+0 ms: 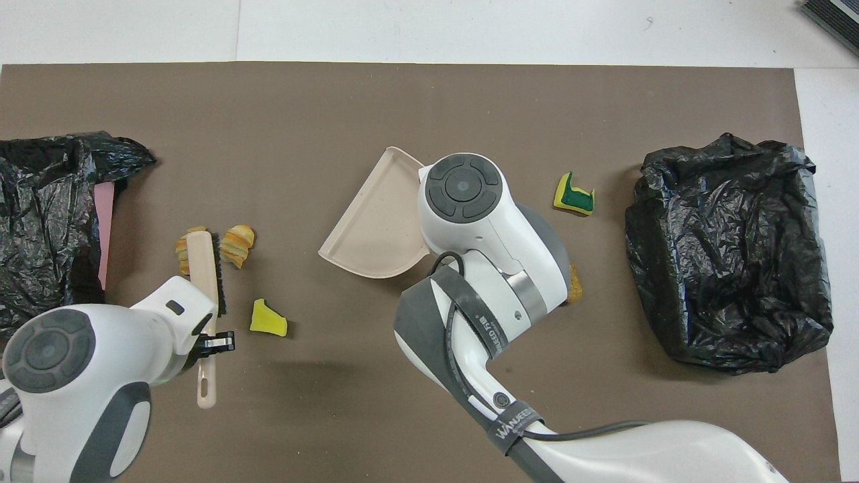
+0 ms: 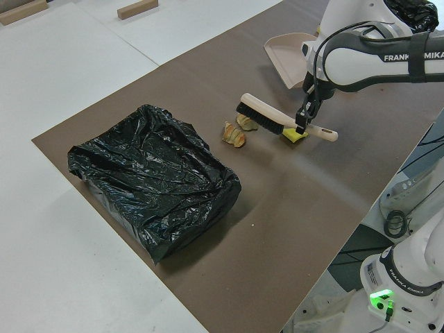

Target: Sweep and dump trash in bin

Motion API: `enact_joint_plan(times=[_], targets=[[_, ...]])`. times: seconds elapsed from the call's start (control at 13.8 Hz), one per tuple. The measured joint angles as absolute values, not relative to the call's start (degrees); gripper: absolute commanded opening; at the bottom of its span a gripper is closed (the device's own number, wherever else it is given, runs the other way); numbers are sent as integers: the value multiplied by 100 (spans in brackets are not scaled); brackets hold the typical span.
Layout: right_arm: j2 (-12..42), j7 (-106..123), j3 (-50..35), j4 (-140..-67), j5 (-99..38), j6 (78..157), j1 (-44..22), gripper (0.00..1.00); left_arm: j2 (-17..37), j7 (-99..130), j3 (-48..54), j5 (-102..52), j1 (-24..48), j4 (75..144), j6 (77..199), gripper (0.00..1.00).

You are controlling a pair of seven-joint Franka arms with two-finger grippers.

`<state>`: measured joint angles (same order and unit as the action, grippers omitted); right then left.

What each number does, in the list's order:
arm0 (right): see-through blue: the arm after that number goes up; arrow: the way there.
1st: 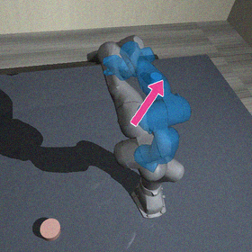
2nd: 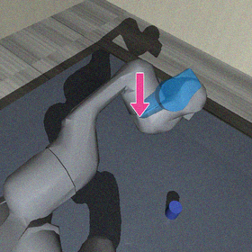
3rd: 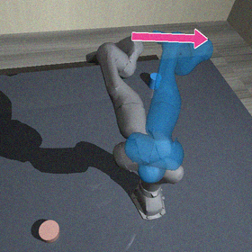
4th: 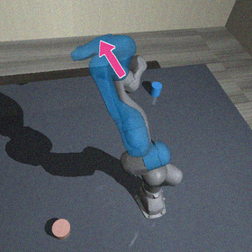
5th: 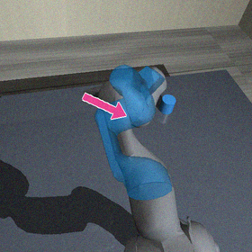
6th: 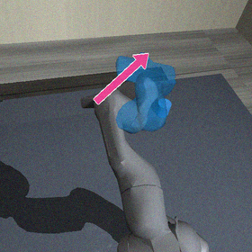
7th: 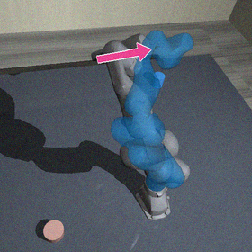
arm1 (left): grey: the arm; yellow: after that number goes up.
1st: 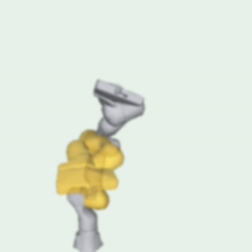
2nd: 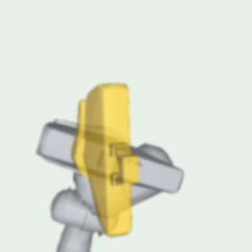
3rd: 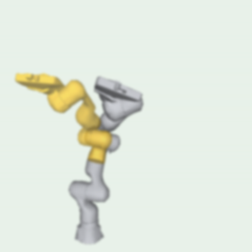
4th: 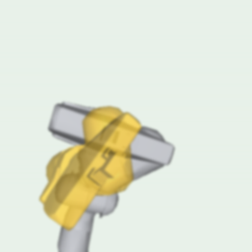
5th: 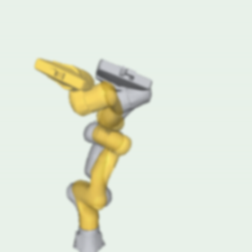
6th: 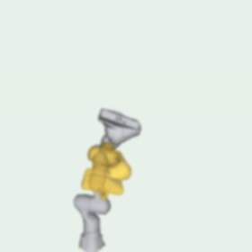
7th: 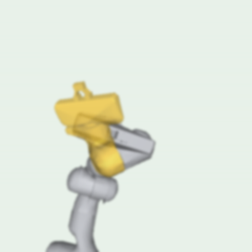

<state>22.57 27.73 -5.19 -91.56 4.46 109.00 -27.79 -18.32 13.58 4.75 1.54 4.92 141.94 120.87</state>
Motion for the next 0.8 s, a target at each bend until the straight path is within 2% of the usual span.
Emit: enact_joint_plan(times=[0.22, 0.36, 0.58, 0.8], targets=[[2258, 2954, -544, -9324, 928, 10895, -2861, 0, -1634, 320, 461, 155, -362, 14181, 12308, 0], [2258, 3023, -548, -9414, 1111, 10806, -3010, 0, -1367, 61, 449, 156, -657, 14184, 12553, 0], [2272, 3171, -547, -9503, 1279, 10786, -3107, 0, -1030, 26, 514, 155, -667, 14177, 12745, 0], [2283, 3475, -546, -9523, 1282, 10787, -3113, 0, -954, 35, 601, -30, -400, 14164, 12756, 0]])
